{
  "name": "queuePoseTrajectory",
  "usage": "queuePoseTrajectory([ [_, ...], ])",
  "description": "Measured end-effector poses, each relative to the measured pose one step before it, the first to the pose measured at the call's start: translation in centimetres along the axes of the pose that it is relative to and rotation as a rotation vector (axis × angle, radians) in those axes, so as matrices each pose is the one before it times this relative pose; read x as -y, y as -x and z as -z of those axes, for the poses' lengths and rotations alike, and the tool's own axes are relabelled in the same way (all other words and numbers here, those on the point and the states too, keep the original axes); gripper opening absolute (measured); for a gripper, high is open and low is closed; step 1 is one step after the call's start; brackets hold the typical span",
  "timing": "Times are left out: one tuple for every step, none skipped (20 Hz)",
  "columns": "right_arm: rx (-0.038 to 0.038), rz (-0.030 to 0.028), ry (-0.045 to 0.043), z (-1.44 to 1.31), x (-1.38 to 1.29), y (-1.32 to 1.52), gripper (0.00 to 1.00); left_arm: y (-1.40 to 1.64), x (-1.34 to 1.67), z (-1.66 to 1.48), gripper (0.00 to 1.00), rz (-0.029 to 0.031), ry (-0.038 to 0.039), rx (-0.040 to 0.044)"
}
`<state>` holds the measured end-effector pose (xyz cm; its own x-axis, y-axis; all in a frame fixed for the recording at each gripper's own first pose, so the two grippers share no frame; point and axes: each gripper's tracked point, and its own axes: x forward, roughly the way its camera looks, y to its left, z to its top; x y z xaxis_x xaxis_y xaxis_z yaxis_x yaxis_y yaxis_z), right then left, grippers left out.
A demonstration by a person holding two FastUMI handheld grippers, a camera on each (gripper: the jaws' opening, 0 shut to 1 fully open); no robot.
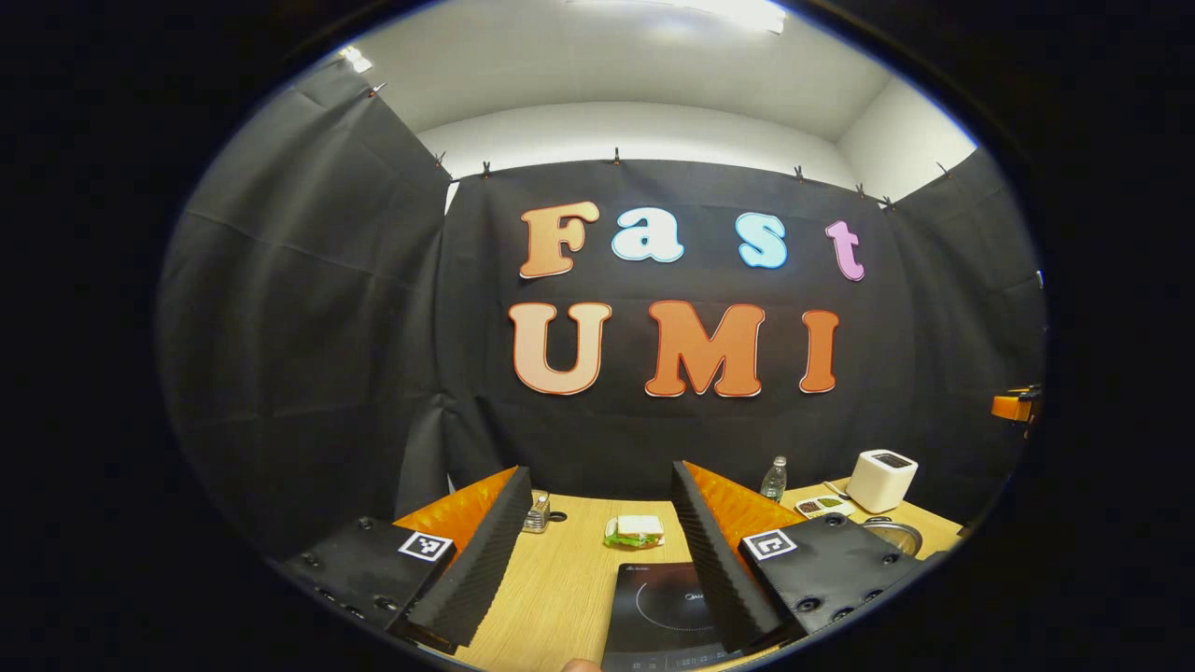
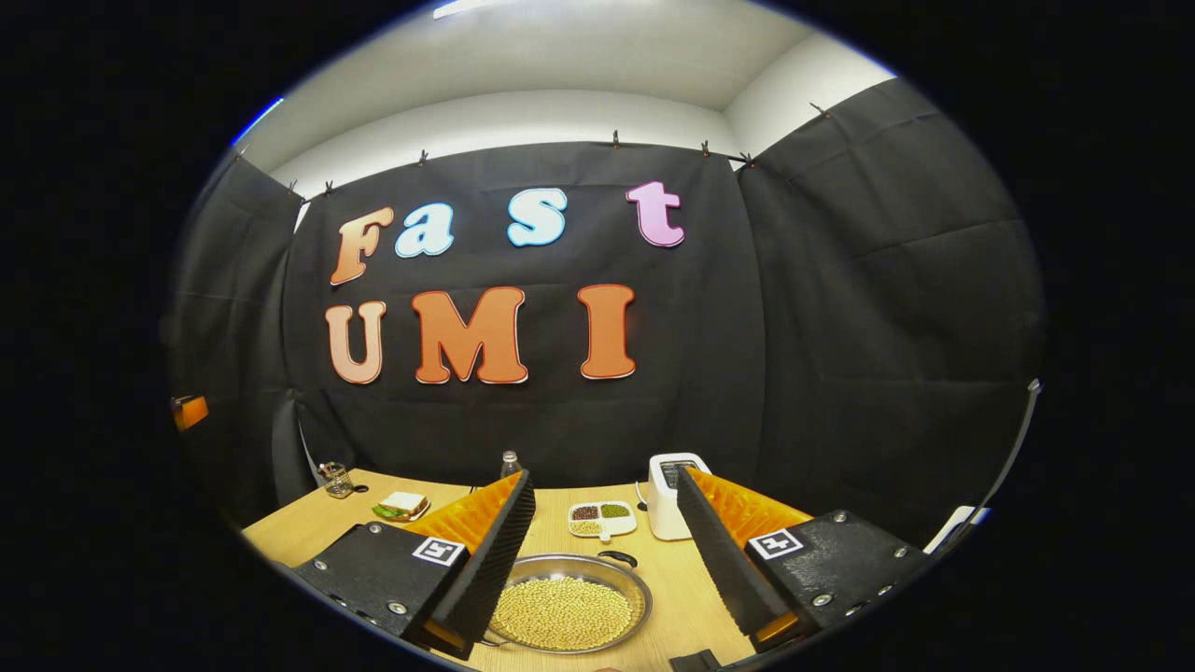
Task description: First push the handle of the pot to place it horizontally, then grasp the pot with both hands and set it on the induction cooktop.
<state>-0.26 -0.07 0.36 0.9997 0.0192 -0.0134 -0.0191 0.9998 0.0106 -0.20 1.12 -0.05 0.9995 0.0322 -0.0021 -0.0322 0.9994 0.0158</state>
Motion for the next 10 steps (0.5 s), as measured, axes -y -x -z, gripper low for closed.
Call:
queuePoseTrajectory([
  [-0.00125, 0.00311, 0.00157, 0.098, 0.034, -0.077, 0.95, 0.071, -0.166, -0.026, 0.97, -0.00489, 0.00058, -0.00018],
  [-0.00231, 0.00268, 0.00185, 0.056, -0.072, -0.108, 0.95, 0.022, -0.032, 0.002, 0.97, -0.00157, 0.00173, -0.00057],
  [-0.00144, 0.00118, 0.00043, 0.029, -0.058, -0.007, 0.95, 0.055, 0.028, 0.026, 0.97, 0.00192, 0.00282, -0.00052],
  [-0.00193, -0.00108, 0.00014, -0.019, -0.093, -0.047, 0.95, 0.07, 0.051, -0.012, 0.97, 0.00368, 0.00304, 0.00017],
  [-0.00201, -0.00193, 0.00004, 0.114, 0.085, 0.026, 0.95, 0.124, 0.018, 0.06, 0.97, 0.00219, 0.00056, -0.00023],
  [-0.0023, -0.00104, 0.00111, -0.02, -0.036, 0.018, 0.95, 0.021, -0.07, 0.041, 0.97, -0.00106, -0.00122, -0.00052],
  [-0.00372, 0.0059, -0.00086, 0.014, 0.11, 0.025, 0.95, 0.179, -0.054, 0.08, 0.97, -0.00259, -0.00176, 0.00041],
  [-0.00224, 0.00282, -0.00093, 0.03, 0.048, -0.094, 0.95, 0.097, -0.021, 0.055, 0.98, -0.00061, -0.0018, -0.00083],
  [-0.00112, -0.00376, 0.00027, -0.135, -0.126, 0.147, 0.94, 0.065, 0.038, 0.062, 0.98, -0.00019, -0.00155, -0.00004],
  [-0.00528, -0.0031, 0.0038, 0.168, -0.176, 0.145, 0.89, 0.054, -0.016, -0.06, 0.97, -0.00248, -0.00143, 0.00086],
])
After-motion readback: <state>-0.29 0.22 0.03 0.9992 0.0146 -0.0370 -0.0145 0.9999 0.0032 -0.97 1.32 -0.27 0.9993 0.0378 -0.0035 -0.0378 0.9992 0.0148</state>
